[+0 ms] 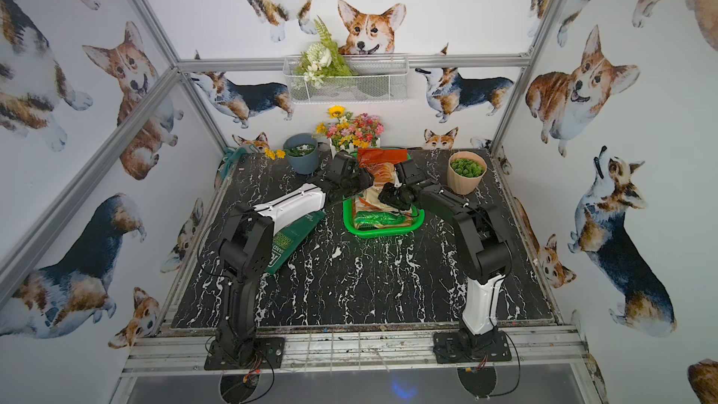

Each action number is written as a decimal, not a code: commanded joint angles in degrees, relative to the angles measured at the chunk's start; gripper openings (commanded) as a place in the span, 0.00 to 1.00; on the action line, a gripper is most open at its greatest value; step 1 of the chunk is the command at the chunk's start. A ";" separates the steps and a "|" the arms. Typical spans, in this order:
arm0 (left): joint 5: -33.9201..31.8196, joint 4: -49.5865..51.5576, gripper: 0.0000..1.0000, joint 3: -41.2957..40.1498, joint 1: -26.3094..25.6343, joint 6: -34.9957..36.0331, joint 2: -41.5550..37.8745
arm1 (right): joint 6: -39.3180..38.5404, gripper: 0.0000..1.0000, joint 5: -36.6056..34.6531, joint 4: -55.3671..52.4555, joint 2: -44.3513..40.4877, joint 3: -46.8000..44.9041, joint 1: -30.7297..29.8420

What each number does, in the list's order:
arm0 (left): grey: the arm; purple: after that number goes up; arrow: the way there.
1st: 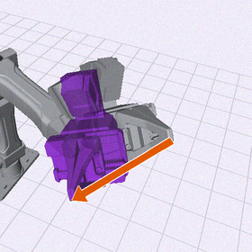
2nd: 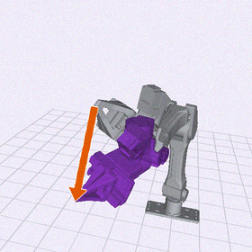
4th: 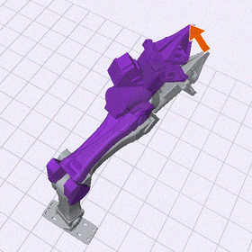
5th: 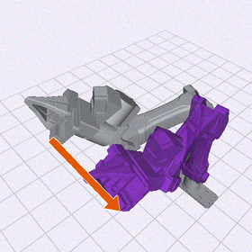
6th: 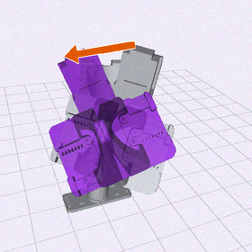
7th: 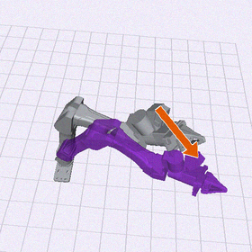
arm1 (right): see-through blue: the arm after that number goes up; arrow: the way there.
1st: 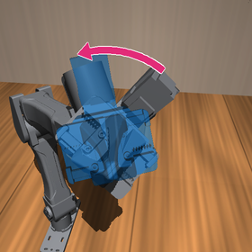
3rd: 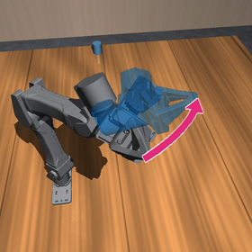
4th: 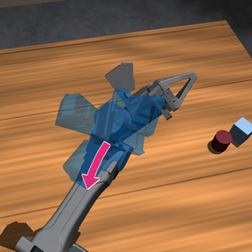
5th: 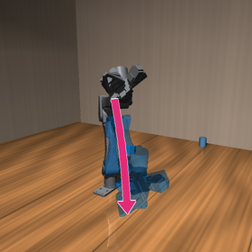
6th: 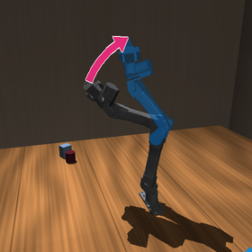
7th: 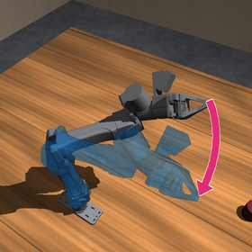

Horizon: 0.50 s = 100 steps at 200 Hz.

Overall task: Put the potato chips into the basket
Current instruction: Place the potato chip in the basket.

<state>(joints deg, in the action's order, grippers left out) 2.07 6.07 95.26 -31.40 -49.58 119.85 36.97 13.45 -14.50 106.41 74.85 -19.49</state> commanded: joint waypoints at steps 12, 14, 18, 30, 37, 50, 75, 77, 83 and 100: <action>-2.02 2.86 0.56 6.49 0.11 4.08 1.62 | 2.04 0.51 -2.04 -3.95 -4.40 -0.26 -0.62; -2.05 3.07 0.56 6.97 0.11 4.24 1.92 | 2.05 0.51 -2.21 -3.89 -4.66 -0.10 -0.75; -2.21 3.59 0.56 8.07 0.11 4.50 2.35 | 2.00 0.51 -2.48 -3.82 -5.19 0.10 -0.92; -2.61 5.10 0.56 10.92 0.11 5.05 4.25 | 2.13 0.51 -3.07 -3.12 -6.49 0.38 -1.58; -2.59 5.94 0.55 12.50 0.17 5.19 5.48 | 2.29 0.50 -3.08 -2.34 -6.83 0.21 -1.85; -2.59 8.58 0.53 15.79 0.37 4.83 8.65 | 2.97 0.50 -2.05 -0.59 -6.42 -0.68 -2.36; -1.78 13.30 0.47 22.07 0.64 3.91 14.83 | 4.56 0.49 3.78 2.30 -2.03 -2.43 -2.67; -1.55 13.48 0.47 22.42 0.66 3.82 15.33 | 4.81 0.50 4.22 2.36 -1.59 -2.56 -2.71; -0.92 14.35 0.46 23.72 0.64 3.44 16.63 | 5.25 0.50 4.98 2.08 -0.38 -2.75 -2.72; 0.84 16.41 0.46 26.90 0.56 2.83 19.76 | 5.69 0.50 6.28 1.66 1.75 -3.75 -2.68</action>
<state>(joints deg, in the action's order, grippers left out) 0.43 17.34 118.54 -30.81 -45.82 136.53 40.36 15.70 -11.51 105.45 72.58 -22.00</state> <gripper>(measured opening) 0.462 0.495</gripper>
